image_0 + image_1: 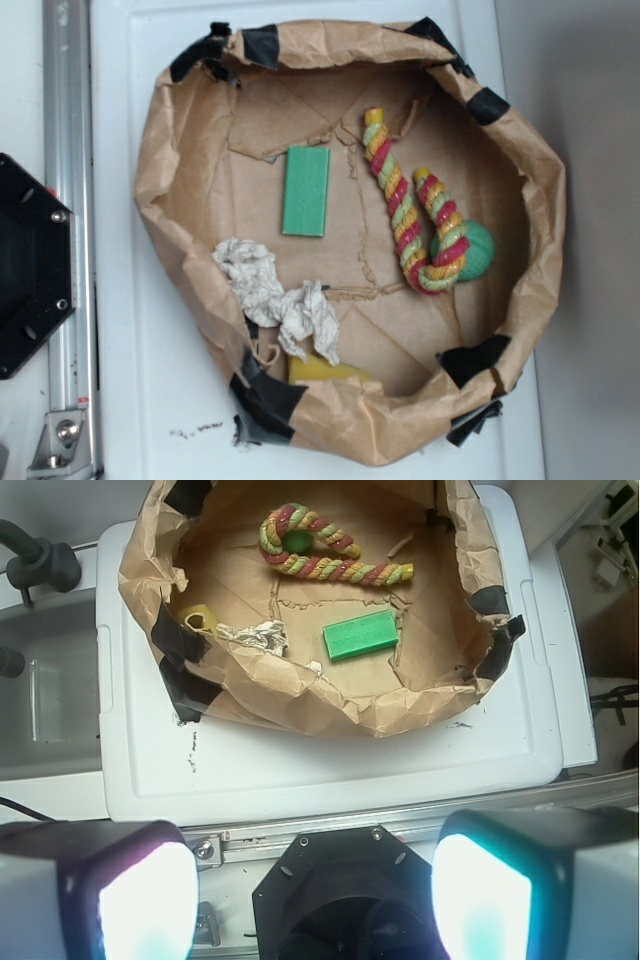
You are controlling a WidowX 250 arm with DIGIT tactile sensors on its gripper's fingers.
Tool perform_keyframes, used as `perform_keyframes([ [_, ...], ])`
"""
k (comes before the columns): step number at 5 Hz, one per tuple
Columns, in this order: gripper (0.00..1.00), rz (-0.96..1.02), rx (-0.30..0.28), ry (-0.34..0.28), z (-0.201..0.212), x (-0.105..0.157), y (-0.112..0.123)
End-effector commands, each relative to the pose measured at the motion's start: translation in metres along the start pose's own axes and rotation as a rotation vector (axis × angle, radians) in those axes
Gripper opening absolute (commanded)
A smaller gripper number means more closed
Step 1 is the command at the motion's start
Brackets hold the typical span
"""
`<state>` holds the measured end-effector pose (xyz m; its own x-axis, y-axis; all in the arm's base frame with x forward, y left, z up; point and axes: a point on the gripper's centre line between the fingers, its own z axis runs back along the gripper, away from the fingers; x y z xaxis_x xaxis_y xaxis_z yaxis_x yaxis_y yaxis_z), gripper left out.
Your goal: Grab the green block.
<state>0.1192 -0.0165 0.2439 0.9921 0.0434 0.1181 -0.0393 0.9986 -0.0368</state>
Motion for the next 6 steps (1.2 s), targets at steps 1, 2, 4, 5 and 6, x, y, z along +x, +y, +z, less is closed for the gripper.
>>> perform_keyframes([
  [1,1.0,0.0,0.0,0.0,0.0,0.0,0.0],
  [2,1.0,0.082,0.076,0.066,-0.035,0.01,0.011],
  [4,1.0,0.586,0.004,-0.008,-0.091,0.041,0.038],
  [5,1.0,0.84,0.001,0.012,-0.096,0.058,0.041],
  [6,1.0,0.948,0.059,0.004,-0.079,0.092,0.03],
])
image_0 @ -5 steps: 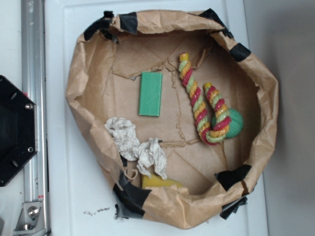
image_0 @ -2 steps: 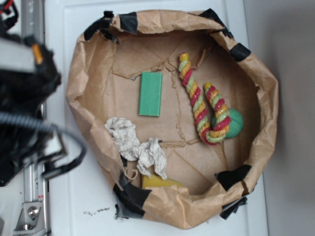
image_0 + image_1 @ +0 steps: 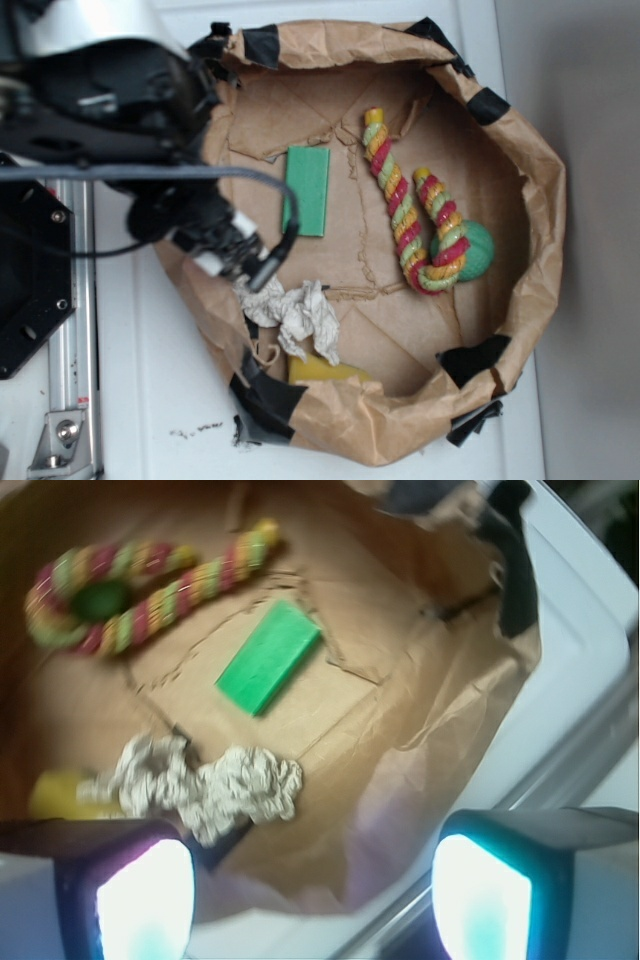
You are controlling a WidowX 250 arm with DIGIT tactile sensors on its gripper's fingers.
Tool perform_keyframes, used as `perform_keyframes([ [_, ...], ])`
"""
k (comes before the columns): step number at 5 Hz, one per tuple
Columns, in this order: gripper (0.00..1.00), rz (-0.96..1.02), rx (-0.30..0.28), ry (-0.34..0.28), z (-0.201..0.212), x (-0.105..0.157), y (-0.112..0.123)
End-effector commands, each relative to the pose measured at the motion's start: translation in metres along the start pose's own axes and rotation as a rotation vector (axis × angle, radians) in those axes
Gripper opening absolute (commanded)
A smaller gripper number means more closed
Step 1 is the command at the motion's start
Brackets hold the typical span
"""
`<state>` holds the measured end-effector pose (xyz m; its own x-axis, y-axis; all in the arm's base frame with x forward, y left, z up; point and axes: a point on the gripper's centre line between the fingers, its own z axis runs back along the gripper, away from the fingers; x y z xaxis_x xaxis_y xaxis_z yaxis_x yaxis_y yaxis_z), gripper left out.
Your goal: Grab the green block.
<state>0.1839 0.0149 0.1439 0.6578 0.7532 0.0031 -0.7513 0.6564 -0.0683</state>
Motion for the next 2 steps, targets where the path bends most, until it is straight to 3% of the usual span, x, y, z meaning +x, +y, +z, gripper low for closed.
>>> perform_keyframes([
  [1,1.0,0.172,0.064,-0.052,0.02,0.034,-0.044],
  [2,1.0,0.21,0.08,-0.09,-0.002,0.041,-0.042],
])
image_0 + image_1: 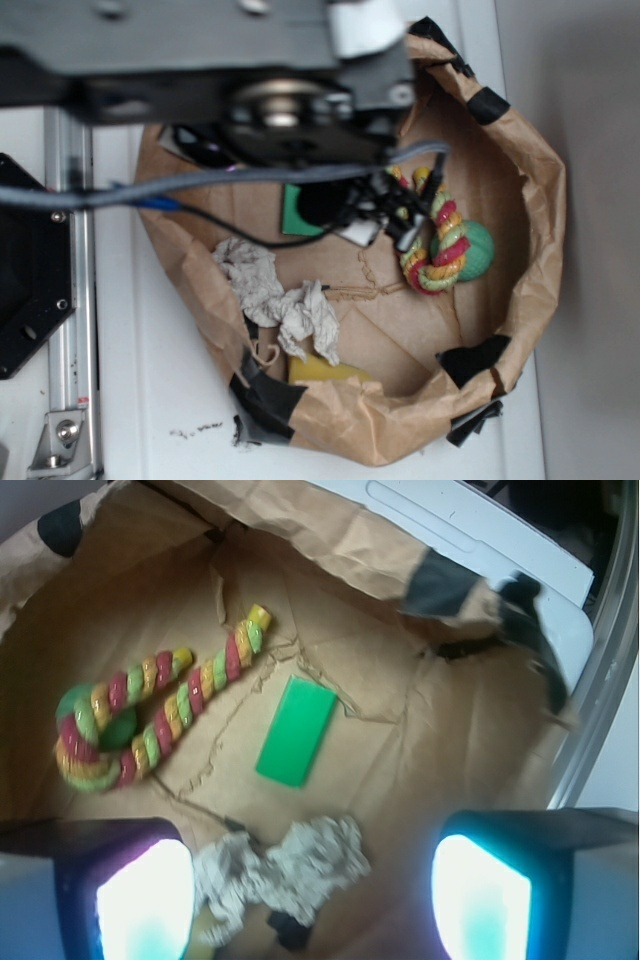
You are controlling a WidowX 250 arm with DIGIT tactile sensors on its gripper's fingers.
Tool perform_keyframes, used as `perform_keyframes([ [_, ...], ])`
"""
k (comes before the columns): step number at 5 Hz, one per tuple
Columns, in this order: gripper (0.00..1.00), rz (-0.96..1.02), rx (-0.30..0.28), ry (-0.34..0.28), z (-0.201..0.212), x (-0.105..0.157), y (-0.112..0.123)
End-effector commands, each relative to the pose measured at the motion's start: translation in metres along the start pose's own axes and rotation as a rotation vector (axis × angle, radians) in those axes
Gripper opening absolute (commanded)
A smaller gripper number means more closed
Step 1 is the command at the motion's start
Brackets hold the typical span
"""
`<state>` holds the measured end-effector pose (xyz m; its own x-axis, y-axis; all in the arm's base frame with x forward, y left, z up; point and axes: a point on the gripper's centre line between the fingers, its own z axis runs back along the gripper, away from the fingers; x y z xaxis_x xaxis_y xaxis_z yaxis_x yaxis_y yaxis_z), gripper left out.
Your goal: Grab the green block.
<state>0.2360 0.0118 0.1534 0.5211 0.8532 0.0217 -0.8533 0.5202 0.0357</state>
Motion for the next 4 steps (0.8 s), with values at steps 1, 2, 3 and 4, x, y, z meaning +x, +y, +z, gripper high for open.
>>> perform_keyframes([
  [1,1.0,0.102,-0.042,-0.057,-0.053,0.008,0.004],
  [2,1.0,0.13,-0.043,-0.076,-0.082,0.005,0.009],
  [3,1.0,0.102,-0.001,-0.036,-0.13,0.028,-0.025],
  [4,1.0,0.091,0.014,-0.016,-0.146,0.039,-0.039],
])
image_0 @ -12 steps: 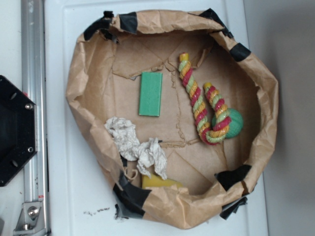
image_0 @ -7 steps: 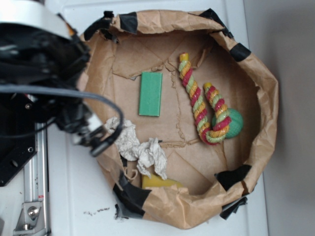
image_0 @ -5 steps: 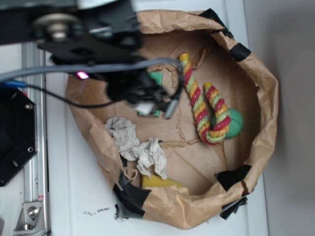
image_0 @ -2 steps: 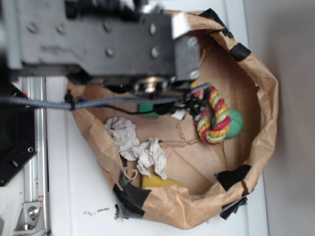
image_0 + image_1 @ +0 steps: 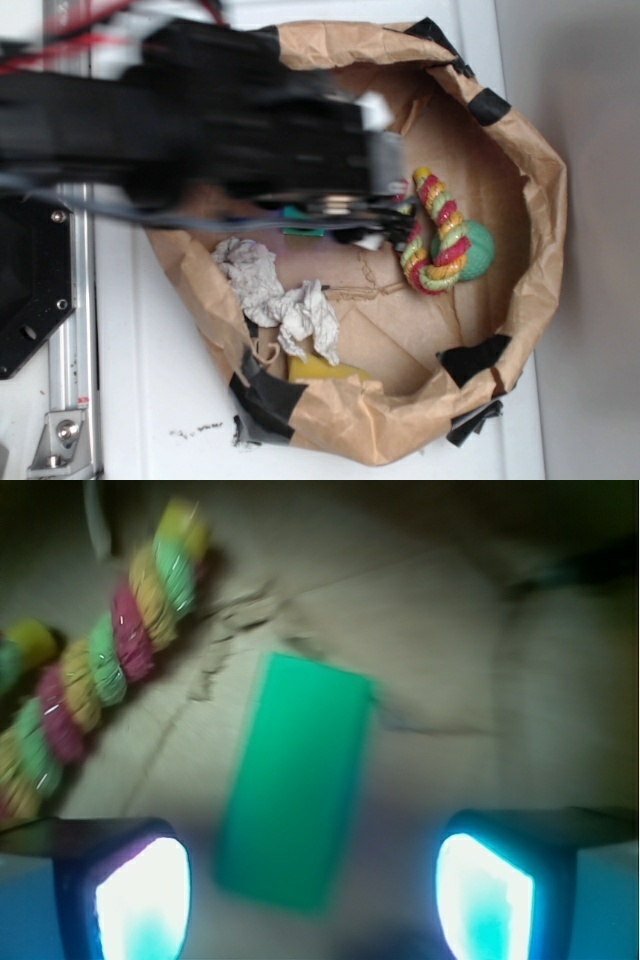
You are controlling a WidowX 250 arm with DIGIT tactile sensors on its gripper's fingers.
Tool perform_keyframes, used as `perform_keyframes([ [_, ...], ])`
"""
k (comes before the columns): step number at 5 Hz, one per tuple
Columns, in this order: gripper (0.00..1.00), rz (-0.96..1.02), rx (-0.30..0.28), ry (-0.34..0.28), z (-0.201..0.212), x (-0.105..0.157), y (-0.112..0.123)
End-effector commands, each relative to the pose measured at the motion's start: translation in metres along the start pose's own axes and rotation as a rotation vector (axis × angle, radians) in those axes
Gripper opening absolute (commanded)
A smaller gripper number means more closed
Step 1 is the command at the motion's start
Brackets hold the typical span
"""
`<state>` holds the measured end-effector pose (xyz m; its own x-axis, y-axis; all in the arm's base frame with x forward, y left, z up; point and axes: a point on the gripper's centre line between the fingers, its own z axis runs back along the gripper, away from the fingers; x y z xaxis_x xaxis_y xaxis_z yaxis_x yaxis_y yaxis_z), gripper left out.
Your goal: Grab the green block.
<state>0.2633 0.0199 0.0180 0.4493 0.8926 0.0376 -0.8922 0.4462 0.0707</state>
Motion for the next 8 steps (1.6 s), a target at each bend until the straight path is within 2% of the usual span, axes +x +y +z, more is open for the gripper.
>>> perform_keyframes([
  [1,1.0,-0.085,-0.043,-0.012,-0.027,0.021,-0.034],
  [2,0.0,-0.098,-0.039,-0.033,-0.027,0.008,-0.028],
  [3,0.0,-0.147,-0.064,-0.071,-0.008,-0.005,-0.02],
  [4,0.0,-0.286,-0.096,-0.12,0.039,-0.011,-0.006],
  [5,0.0,-0.456,-0.185,-0.208,0.086,-0.016,0.009],
  [6,0.0,-0.612,-0.242,-0.233,0.135,-0.014,0.014],
  [7,0.0,-0.784,-0.225,-0.234,0.181,-0.022,0.067],
  [8,0.0,-0.873,-0.224,-0.231,0.188,-0.018,0.084],
])
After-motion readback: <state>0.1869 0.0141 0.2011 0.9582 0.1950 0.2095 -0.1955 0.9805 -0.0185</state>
